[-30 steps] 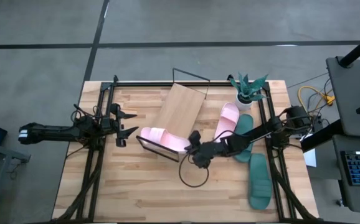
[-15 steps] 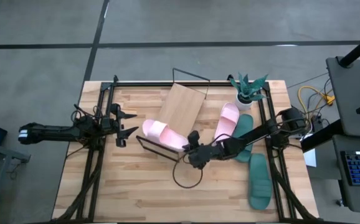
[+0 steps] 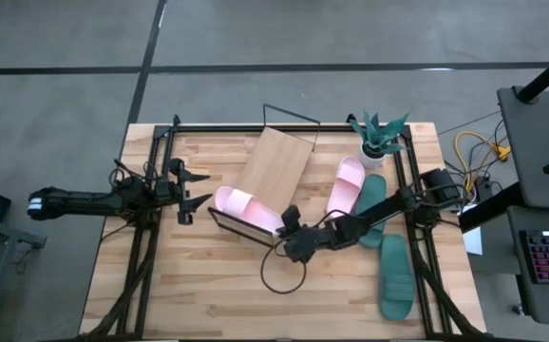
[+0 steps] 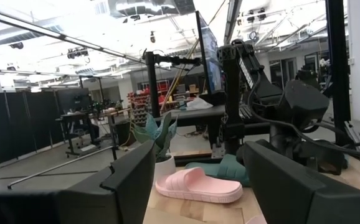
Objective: Pick and place slides into the shelf
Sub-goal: Put the bottom pink slide on the shelf
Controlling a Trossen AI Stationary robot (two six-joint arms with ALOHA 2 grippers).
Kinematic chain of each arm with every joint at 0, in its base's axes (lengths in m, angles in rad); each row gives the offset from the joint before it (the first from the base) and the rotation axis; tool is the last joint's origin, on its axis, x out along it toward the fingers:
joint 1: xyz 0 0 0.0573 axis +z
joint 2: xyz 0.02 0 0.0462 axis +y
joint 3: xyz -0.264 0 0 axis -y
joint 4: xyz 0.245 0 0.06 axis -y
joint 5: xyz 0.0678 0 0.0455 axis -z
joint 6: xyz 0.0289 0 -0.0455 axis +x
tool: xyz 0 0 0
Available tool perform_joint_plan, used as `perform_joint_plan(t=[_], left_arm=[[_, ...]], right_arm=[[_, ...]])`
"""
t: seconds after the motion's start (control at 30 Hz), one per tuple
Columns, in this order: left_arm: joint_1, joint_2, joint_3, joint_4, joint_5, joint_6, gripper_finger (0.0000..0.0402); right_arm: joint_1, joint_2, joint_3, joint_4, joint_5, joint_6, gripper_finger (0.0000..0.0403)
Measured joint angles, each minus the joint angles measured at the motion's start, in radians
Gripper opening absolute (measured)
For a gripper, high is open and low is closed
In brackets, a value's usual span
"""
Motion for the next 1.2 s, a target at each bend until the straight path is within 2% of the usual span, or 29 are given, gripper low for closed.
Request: perform_joint_plan(t=[0.57, 0.87, 0.97, 1.2], left_arm=[[0.0, 0.002, 0.0, 0.0, 0.0, 0.0, 0.0228], [0.0, 0.002, 0.0, 0.0, 0.0, -0.001, 0.0228], [0.0, 0.002, 0.0, 0.0, 0.0, -0.001, 0.0228], [0.0, 0.002, 0.0, 0.0, 0.0, 0.0, 0.0228]], right_arm=[[0.022, 0.0, 0.011, -0.003, -0.011, -0.003, 0.0065], [0.022, -0.002, 0.012, -0.015, -0.059, 0.051, 0.0066], [0.022, -0.002, 0.012, -0.015, -0.063, 0.054, 0.0078], [0.023, -0.008, 0.012, -0.018, -0.071, 0.057, 0.0135]])
